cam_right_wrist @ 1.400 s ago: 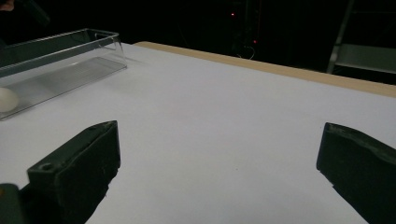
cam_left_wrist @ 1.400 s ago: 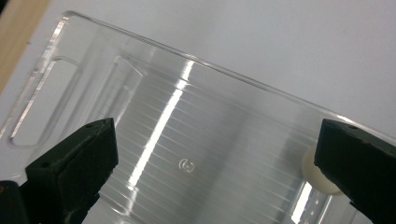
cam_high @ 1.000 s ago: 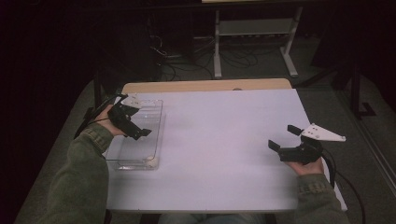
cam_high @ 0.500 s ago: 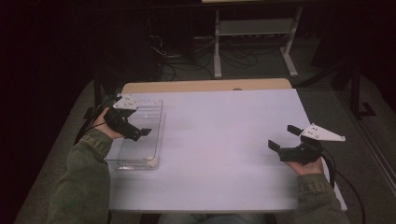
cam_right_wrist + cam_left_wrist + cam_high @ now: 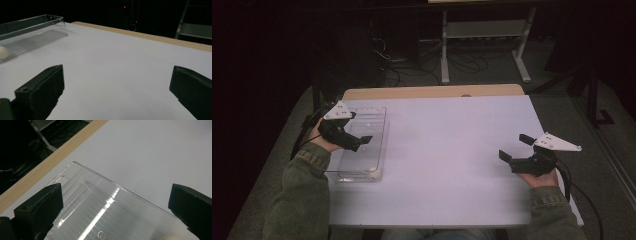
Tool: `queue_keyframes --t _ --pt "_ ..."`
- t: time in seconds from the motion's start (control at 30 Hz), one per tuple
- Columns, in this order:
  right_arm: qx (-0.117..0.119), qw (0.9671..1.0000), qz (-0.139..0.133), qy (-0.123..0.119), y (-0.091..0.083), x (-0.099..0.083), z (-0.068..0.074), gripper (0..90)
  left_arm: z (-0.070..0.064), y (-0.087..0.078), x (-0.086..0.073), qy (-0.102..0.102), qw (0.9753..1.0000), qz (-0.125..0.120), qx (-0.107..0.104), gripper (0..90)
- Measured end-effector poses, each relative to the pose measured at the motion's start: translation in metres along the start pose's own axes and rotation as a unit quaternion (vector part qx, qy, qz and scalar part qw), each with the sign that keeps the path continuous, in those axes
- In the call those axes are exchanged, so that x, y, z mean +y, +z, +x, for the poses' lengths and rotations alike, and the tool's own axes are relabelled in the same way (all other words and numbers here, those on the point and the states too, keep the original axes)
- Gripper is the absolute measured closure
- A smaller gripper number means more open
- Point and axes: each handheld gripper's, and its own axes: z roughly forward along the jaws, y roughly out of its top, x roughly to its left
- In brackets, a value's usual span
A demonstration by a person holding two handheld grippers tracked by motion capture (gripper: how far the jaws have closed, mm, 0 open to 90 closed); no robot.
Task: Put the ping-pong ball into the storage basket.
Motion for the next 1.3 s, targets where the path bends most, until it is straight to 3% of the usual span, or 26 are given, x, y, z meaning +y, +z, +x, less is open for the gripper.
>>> queue_keyframes --t 0.37,0.57,0.73,1.07,1.2,1.3 --pt "-0.001 1.0 0.0 0.0 0.0 0.0 0.0 0.0 -0.005 -0.004 -0.017 -0.028 0.9989 -0.037 0.004 0.0" --pt "0.0 1.0 0.001 -0.001 0.0 0.0 0.0 0.0 -0.011 -0.012 -0.023 -0.032 0.9977 -0.059 0.013 0.0" --pt "-0.001 1.0 0.001 -0.001 0.0 0.0 0.0 0.0 -0.013 -0.015 -0.028 -0.035 0.9968 -0.069 0.021 0.0" --pt "-0.001 1.0 0.001 -0.001 0.0 0.0 0.0 0.0 -0.017 -0.018 -0.043 -0.062 0.994 -0.086 0.028 0.0" --pt "-0.001 1.0 0.001 -0.002 0.001 0.0 0.001 0.0 -0.02 -0.018 -0.044 -0.057 0.9939 -0.088 0.033 0.0" --pt "-0.001 1.0 0.001 -0.002 0.001 0.0 0.001 0.0 -0.024 -0.02 -0.044 -0.063 0.9921 -0.102 0.038 0.0"
